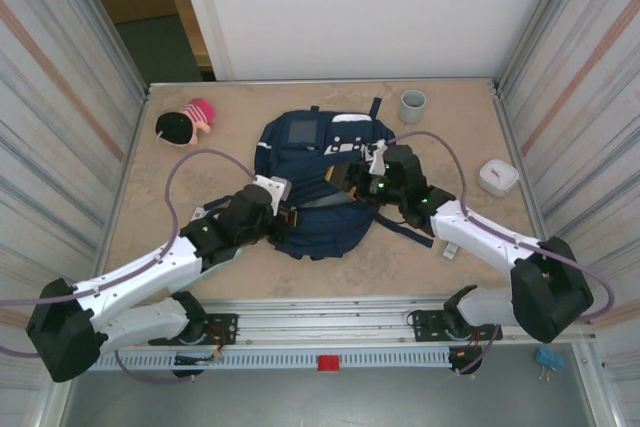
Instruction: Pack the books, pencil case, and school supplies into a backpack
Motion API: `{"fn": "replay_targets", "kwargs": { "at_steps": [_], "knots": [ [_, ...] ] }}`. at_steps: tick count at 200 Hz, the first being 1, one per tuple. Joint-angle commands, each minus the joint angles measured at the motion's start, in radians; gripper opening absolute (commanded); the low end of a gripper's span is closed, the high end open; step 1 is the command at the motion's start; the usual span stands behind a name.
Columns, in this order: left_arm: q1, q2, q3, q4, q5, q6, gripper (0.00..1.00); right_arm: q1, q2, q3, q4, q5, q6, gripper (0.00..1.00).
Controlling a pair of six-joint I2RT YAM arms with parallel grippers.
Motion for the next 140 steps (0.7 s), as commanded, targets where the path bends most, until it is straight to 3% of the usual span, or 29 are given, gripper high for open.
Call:
{"fn": "replay_targets", "kwargs": {
  "at_steps": [1, 13, 32, 45, 65, 87, 106, 117, 128, 140],
  "knots": [
    [0.003, -0.006, 0.037, 0.103, 0.046, -0.005, 0.00, 0.064, 0.060, 0.036, 0.141, 0.077, 0.072, 0.63],
    [0.003, 0.004, 0.036, 0.112, 0.057, -0.009, 0.00, 0.086, 0.091, 0.032, 0.174, 0.113, 0.088, 0.60],
    [0.002, 0.009, 0.048, 0.069, 0.035, -0.020, 0.00, 0.088, 0.113, 0.039, 0.172, 0.122, 0.071, 0.31],
    [0.002, 0.000, 0.054, 0.006, -0.032, -0.032, 0.00, 0.077, 0.102, 0.059, 0.113, 0.104, 0.017, 0.20],
    [0.003, -0.028, 0.048, -0.084, -0.128, -0.038, 0.00, 0.026, 0.070, 0.110, -0.039, -0.005, -0.082, 0.16],
    [0.004, -0.068, 0.019, -0.109, -0.150, -0.021, 0.00, -0.057, 0.022, 0.148, -0.196, -0.117, -0.177, 0.14],
    [0.004, -0.093, -0.012, -0.073, -0.114, 0.013, 0.00, -0.152, -0.009, 0.148, -0.250, -0.186, -0.206, 0.15],
    [0.003, -0.095, -0.035, -0.014, -0.063, 0.042, 0.00, -0.198, -0.003, 0.169, -0.297, -0.234, -0.233, 0.21],
    [0.003, -0.086, -0.045, 0.042, -0.014, 0.057, 0.00, -0.210, 0.011, 0.201, -0.363, -0.232, -0.259, 0.34],
    [0.004, -0.066, -0.037, 0.081, 0.024, 0.066, 0.00, -0.183, 0.010, 0.193, -0.344, -0.200, -0.233, 0.57]
  ]
}}
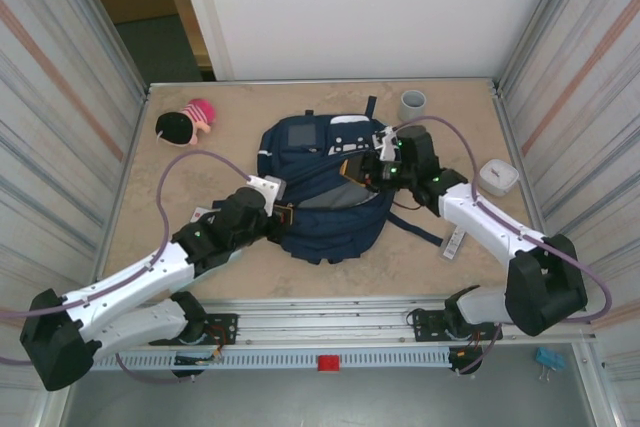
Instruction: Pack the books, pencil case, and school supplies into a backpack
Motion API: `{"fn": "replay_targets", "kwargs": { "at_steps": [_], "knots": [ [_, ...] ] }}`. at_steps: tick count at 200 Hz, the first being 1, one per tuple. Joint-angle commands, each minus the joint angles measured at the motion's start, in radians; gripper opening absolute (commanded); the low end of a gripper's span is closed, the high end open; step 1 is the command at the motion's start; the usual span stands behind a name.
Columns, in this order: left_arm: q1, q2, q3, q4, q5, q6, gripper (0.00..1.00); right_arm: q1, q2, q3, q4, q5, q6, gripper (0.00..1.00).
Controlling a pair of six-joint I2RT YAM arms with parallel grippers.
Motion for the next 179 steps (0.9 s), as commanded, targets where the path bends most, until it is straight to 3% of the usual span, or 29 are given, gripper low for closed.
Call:
{"fn": "replay_targets", "kwargs": {
  "at_steps": [1, 18, 59, 71, 81, 98, 118, 142, 163, 179],
  "knots": [
    [0.004, 0.005, -0.014, 0.083, 0.066, 0.050, 0.00, 0.002, -0.011, 0.043, -0.075, 0.007, -0.062, 0.59],
    [0.004, 0.034, -0.001, 0.123, 0.089, 0.058, 0.00, 0.073, 0.000, -0.011, 0.080, 0.029, 0.031, 0.68],
    [0.004, 0.054, 0.016, 0.164, 0.129, 0.070, 0.00, 0.233, 0.074, -0.037, 0.252, 0.201, 0.139, 0.68],
    [0.004, 0.055, 0.017, 0.161, 0.122, 0.068, 0.00, 0.249, 0.081, -0.038, 0.267, 0.238, 0.146, 0.62],
    [0.004, 0.054, 0.017, 0.144, 0.099, 0.062, 0.00, 0.253, 0.080, -0.036, 0.261, 0.247, 0.141, 0.46],
    [0.007, 0.046, 0.020, 0.092, 0.033, 0.050, 0.00, 0.242, 0.064, -0.019, 0.198, 0.213, 0.083, 0.25],
    [0.048, 0.030, 0.004, 0.031, 0.000, 0.021, 0.00, 0.199, 0.036, 0.014, 0.087, 0.110, -0.011, 0.15],
    [0.133, -0.010, -0.045, 0.016, 0.046, 0.001, 0.00, 0.107, 0.008, 0.048, -0.056, -0.045, -0.110, 0.12],
    [0.151, -0.045, -0.084, 0.034, 0.058, 0.021, 0.00, 0.014, -0.020, 0.059, -0.135, -0.124, -0.161, 0.13],
    [0.151, -0.050, -0.094, 0.062, 0.088, 0.033, 0.00, -0.030, -0.042, 0.058, -0.146, -0.117, -0.147, 0.26]
  ]
}}
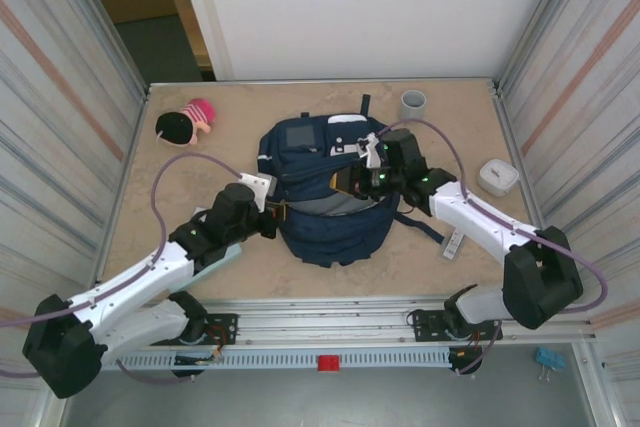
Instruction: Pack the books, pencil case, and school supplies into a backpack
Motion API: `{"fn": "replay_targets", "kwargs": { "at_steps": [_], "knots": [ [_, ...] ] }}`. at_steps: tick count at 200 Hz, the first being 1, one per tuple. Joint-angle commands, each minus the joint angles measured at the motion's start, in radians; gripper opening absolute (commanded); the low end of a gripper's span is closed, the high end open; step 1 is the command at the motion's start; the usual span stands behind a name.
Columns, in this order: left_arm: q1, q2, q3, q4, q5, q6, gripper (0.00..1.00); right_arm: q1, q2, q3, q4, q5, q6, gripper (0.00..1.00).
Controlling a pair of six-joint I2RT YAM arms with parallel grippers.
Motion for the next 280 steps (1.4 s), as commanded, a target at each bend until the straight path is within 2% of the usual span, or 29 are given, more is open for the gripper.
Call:
{"fn": "replay_targets", "kwargs": {
  "at_steps": [1, 14, 24, 34, 53, 63, 73, 90, 104, 120, 133, 147, 167, 182, 201, 209, 223, 236, 248, 255, 268, 280],
  "knots": [
    [0.022, -0.037, -0.030, -0.012, -0.012, 0.006, 0.00, -0.087, -0.068, 0.038, -0.083, -0.033, -0.080, 0.27],
    [0.022, -0.027, -0.025, 0.023, 0.038, 0.006, 0.00, -0.068, -0.082, 0.019, -0.032, -0.002, -0.032, 0.49],
    [0.022, -0.019, -0.020, 0.052, 0.070, 0.001, 0.00, -0.030, -0.085, -0.011, 0.041, 0.031, 0.026, 0.60],
    [0.019, -0.012, -0.011, 0.073, 0.094, -0.002, 0.00, 0.020, -0.082, -0.045, 0.128, 0.089, 0.088, 0.64],
    [0.003, -0.004, 0.003, 0.104, 0.111, -0.001, 0.00, 0.116, -0.049, -0.077, 0.236, 0.209, 0.159, 0.65],
    [-0.007, 0.002, 0.011, 0.106, 0.112, 0.004, 0.00, 0.150, -0.027, -0.075, 0.265, 0.254, 0.174, 0.64],
    [-0.014, 0.008, 0.019, 0.102, 0.113, 0.006, 0.00, 0.171, -0.011, -0.071, 0.285, 0.293, 0.181, 0.58],
    [-0.016, 0.014, 0.029, 0.073, 0.094, 0.000, 0.00, 0.179, -0.001, -0.055, 0.276, 0.310, 0.171, 0.33],
    [-0.014, 0.008, 0.032, 0.034, 0.035, -0.006, 0.00, 0.173, -0.014, -0.028, 0.216, 0.283, 0.122, 0.22],
    [0.016, 0.002, 0.029, -0.016, -0.003, -0.016, 0.00, 0.154, -0.042, 0.013, 0.114, 0.208, 0.042, 0.16],
    [0.067, -0.002, 0.020, -0.048, 0.012, -0.026, 0.00, 0.126, -0.071, 0.042, 0.023, 0.130, -0.020, 0.14],
    [0.110, -0.014, 0.005, -0.064, 0.028, -0.025, 0.00, 0.083, -0.115, 0.051, -0.056, 0.051, -0.067, 0.13],
    [0.127, -0.036, -0.021, -0.053, 0.015, -0.009, 0.00, -0.015, -0.184, 0.039, -0.133, -0.027, -0.102, 0.15],
    [0.128, -0.039, -0.025, -0.027, 0.039, -0.001, 0.00, -0.082, -0.221, 0.024, -0.163, -0.032, -0.096, 0.22],
    [0.127, -0.025, -0.019, 0.009, 0.108, 0.009, 0.00, -0.071, -0.244, -0.040, -0.076, 0.016, -0.013, 0.51],
    [0.127, -0.018, -0.018, 0.029, 0.140, 0.005, 0.00, -0.040, -0.241, -0.075, -0.002, 0.037, 0.032, 0.58],
    [0.122, -0.007, -0.024, 0.074, 0.183, -0.006, 0.00, 0.023, -0.215, -0.106, 0.078, 0.091, 0.076, 0.63],
    [0.107, -0.002, -0.026, 0.105, 0.204, -0.006, 0.00, 0.079, -0.183, -0.110, 0.117, 0.150, 0.093, 0.63],
    [0.091, 0.001, -0.022, 0.108, 0.204, 0.000, 0.00, 0.120, -0.164, -0.113, 0.158, 0.202, 0.114, 0.60],
    [0.085, 0.002, -0.019, 0.101, 0.196, 0.004, 0.00, 0.136, -0.155, -0.110, 0.171, 0.221, 0.120, 0.53],
    [0.086, 0.000, -0.014, 0.068, 0.148, 0.001, 0.00, 0.147, -0.151, -0.096, 0.167, 0.242, 0.113, 0.31],
    [0.096, -0.003, -0.018, 0.033, 0.084, 0.000, 0.00, 0.146, -0.159, -0.075, 0.133, 0.225, 0.084, 0.22]
  ]
}}
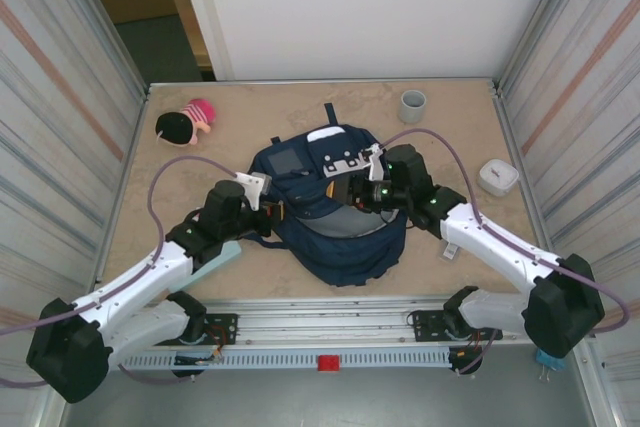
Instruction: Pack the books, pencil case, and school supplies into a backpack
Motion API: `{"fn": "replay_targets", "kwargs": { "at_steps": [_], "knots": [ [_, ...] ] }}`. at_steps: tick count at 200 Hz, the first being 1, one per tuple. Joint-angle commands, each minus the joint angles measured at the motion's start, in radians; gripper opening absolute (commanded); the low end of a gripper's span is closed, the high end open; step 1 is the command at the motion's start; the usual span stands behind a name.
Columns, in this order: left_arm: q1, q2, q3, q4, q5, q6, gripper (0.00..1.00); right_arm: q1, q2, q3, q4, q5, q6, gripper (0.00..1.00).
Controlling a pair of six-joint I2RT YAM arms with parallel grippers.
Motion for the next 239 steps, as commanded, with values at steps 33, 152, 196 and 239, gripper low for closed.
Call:
{"fn": "replay_targets", "kwargs": {
  "at_steps": [33, 152, 196, 239],
  "knots": [
    [0.162, 0.025, -0.022, 0.004, -0.063, -0.016, 0.00, -0.010, -0.051, 0.089, -0.084, -0.042, -0.092, 0.11],
    [0.264, 0.067, 0.093, -0.010, 0.009, -0.048, 0.70, 0.080, 0.112, 0.117, 0.198, 0.234, -0.014, 0.06],
    [0.262, -0.051, 0.071, -0.105, -0.044, -0.058, 0.75, 0.127, 0.302, 0.250, 0.231, 0.283, -0.021, 0.06],
    [0.260, -0.087, 0.051, -0.133, -0.041, -0.105, 0.77, 0.133, 0.398, 0.296, 0.215, 0.275, 0.003, 0.26]
  ]
}}
